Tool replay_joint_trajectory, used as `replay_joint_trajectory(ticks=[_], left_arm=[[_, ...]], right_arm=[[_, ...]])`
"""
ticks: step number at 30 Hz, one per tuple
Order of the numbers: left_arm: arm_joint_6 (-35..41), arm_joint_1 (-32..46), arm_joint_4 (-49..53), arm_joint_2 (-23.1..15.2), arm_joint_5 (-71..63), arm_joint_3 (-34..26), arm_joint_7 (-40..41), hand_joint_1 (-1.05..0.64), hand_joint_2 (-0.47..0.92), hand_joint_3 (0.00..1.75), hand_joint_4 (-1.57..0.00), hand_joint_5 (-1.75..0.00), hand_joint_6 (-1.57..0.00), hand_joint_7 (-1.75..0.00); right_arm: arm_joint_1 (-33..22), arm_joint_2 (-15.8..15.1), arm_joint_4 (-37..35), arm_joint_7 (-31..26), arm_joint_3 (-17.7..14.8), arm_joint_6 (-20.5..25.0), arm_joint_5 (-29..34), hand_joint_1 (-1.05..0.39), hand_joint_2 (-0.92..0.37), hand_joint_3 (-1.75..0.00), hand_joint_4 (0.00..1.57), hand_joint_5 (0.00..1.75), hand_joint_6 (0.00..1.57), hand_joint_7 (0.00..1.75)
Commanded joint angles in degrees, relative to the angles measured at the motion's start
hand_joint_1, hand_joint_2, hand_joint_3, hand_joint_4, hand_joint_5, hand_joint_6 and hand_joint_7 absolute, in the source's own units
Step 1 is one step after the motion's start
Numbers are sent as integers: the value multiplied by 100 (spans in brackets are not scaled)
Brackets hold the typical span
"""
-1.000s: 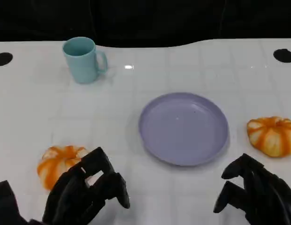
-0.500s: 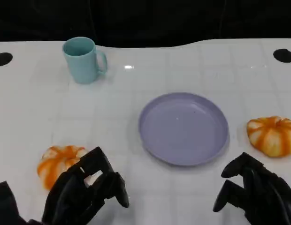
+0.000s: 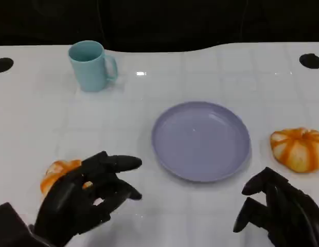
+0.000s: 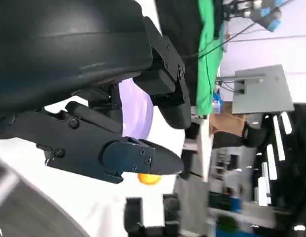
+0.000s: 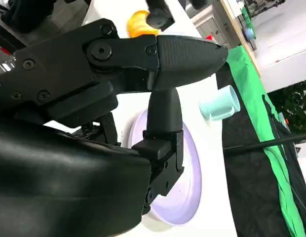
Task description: Grasp the bread from the table and place it into the plate.
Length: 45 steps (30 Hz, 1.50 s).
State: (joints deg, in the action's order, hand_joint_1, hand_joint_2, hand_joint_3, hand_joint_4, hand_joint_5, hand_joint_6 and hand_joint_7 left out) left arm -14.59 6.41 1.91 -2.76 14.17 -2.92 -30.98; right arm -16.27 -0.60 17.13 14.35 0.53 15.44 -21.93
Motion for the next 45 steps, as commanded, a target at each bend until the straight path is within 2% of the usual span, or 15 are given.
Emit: replay_joint_trajectory(ticks=[1,3,7,13,18,21,28,35,43,45], left_arm=[[-143,-30,-276,-384,-522,6,285,-53,91,17,-34,-98,-53,-28],[-31,-10,-534,-604,-811,27,380,-50,92,11,-30,-94,-53,-22],[-401,-90,-836,-1275,-1842,42,532,-45,92,7,-16,-76,-42,-9],[-782,-159,-999,-1814,-2918,36,1015,-47,92,2,-10,-61,-37,-3],[-305,-163,-1564,-2335,-3872,9,987,-50,92,3,-9,-43,-35,0],[271,-207,-2034,-2681,-4528,89,673,-51,92,8,-2,-31,-26,0],[910,-345,-2364,-2981,-5478,408,515,-52,89,1,-1,-22,-24,0],[1463,-560,-2426,-3036,-6586,877,287,-48,84,0,-2,-19,-24,0],[1516,-894,-1716,-2946,-6719,1232,533,-44,82,0,-5,-17,-25,0],[1539,-1007,-1472,-2932,-6679,1319,510,-44,83,0,-3,-15,-21,0]], right_arm=[[1,-22,19,-20,-2,-57,37,-50,-92,-46,63,175,41,168],[-2,-26,29,-16,4,-60,40,-51,-92,-46,63,175,42,168],[-12,-31,69,-49,4,-5,37,-51,-92,-45,63,175,41,167],[-12,-39,110,-83,5,65,16,-51,-92,-45,62,175,41,167],[23,-52,79,-66,-7,63,1,-51,-92,-45,62,175,41,167],[45,-53,46,-63,-15,48,13,-50,-92,-46,62,175,40,167],[58,-35,11,-48,-27,40,-14,-51,-92,-45,61,175,42,167],[36,-56,28,-9,-24,22,-16,-51,-92,-46,62,175,41,169],[19,-79,91,-38,-19,56,14,-50,-92,-47,61,175,41,168],[12,-80,87,-18,-28,45,-3,-50,-92,-47,61,175,40,169]])
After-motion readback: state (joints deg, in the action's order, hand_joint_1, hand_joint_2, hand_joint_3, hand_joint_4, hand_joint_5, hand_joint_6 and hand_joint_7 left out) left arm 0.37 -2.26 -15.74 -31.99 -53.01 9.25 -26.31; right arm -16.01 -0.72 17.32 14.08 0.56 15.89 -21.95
